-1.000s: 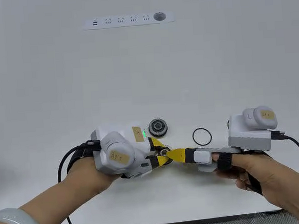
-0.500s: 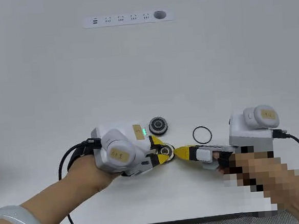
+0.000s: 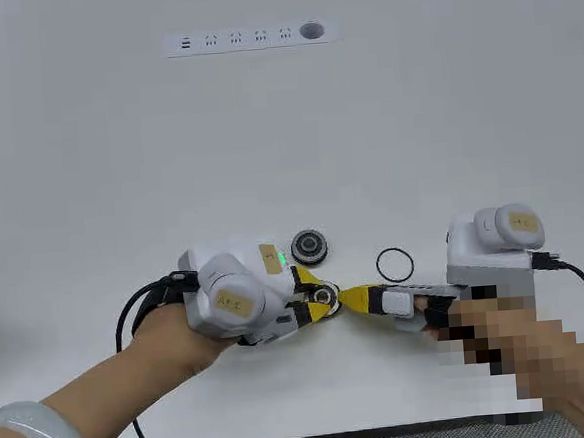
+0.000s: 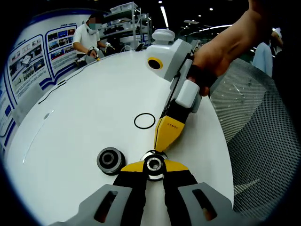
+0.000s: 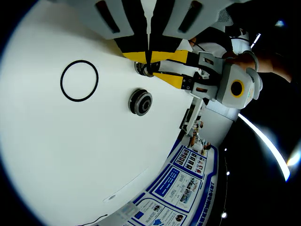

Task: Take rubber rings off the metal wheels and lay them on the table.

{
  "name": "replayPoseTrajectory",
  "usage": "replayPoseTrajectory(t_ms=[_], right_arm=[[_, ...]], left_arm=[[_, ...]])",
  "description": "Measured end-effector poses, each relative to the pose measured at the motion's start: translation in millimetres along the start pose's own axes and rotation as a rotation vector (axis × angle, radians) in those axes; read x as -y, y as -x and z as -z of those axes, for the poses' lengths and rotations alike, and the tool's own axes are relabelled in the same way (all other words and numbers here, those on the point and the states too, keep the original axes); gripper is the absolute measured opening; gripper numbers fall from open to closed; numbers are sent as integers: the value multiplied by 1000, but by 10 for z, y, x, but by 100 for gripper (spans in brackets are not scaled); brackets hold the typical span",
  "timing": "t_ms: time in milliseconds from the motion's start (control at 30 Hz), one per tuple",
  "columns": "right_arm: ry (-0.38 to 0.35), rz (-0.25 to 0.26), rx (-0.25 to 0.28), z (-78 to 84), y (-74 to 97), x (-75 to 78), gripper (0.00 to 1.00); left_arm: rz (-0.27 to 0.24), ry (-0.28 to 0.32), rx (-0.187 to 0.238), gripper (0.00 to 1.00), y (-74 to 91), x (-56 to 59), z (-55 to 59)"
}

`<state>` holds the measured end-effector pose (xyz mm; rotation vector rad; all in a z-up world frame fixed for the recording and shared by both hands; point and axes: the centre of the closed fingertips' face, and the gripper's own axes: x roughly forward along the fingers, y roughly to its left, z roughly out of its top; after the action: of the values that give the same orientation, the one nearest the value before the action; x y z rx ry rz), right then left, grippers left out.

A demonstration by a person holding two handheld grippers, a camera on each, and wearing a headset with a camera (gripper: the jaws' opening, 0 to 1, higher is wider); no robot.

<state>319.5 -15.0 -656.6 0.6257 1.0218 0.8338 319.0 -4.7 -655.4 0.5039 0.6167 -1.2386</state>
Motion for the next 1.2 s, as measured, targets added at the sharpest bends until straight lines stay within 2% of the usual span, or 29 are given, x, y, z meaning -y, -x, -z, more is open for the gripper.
replayPoseTrajectory(t_ms=[700, 933, 1000, 1067, 1200], right_arm=[[-2, -11, 1, -11, -9, -67, 1], [-4, -36, 1, -17, -30, -155, 1], [-8, -58, 10, -36, -39, -208, 1], [7, -57, -1, -20, -38, -227, 1], [2, -49, 6, -22, -21, -191, 1]], left_arm=[[1, -2, -1, 13, -3, -11, 13], [2, -3, 0, 13, -4, -14, 21], [1, -3, -1, 13, -2, -9, 15], [1, -4, -2, 13, -1, -8, 12], [1, -3, -1, 13, 1, -3, 4]])
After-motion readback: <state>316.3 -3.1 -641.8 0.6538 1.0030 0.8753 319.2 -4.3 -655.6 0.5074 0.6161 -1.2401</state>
